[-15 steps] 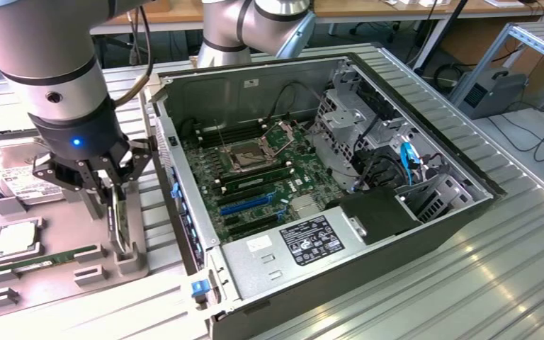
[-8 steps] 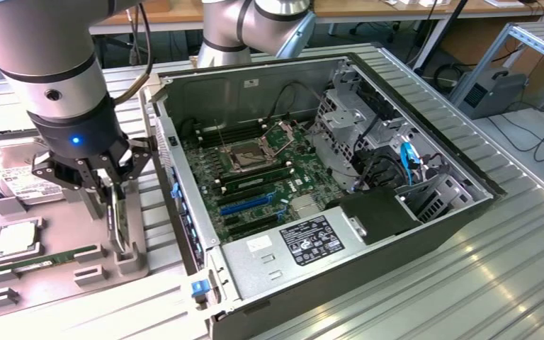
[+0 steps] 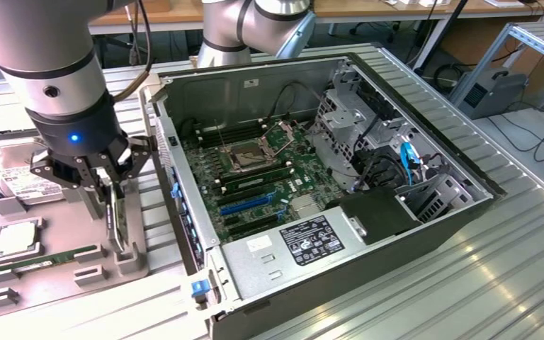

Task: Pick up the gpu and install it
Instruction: 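Pick up the gpu and move the gpu toward the slot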

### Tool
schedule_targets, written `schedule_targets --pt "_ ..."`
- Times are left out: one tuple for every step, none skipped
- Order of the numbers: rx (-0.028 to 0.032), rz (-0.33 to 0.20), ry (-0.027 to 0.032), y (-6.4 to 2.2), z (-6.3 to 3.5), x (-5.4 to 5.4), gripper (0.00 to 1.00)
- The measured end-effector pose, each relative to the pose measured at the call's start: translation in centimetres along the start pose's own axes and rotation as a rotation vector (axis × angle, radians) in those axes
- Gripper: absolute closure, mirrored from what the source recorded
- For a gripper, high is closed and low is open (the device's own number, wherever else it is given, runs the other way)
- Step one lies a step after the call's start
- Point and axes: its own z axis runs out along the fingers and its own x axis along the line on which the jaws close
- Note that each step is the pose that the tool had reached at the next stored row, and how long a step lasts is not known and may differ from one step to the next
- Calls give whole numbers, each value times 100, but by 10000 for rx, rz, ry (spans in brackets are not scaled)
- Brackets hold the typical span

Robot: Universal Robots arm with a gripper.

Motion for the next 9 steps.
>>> schedule_targets --pt "1 0 0 0 -5 0 73" --pt "2 0 1 0 -9 0 73" --pt "2 0 0 0 -13 0 73" --pt "3 0 -1 1 -17 0 73" --pt "3 0 -1 1 -21 -1 73" --pt "5 0 0 1 -26 -1 73" --pt "7 0 0 1 -30 -1 73" --pt "7 0 0 1 -35 -1 73" --pt "9 0 0 1 -38 -1 73"
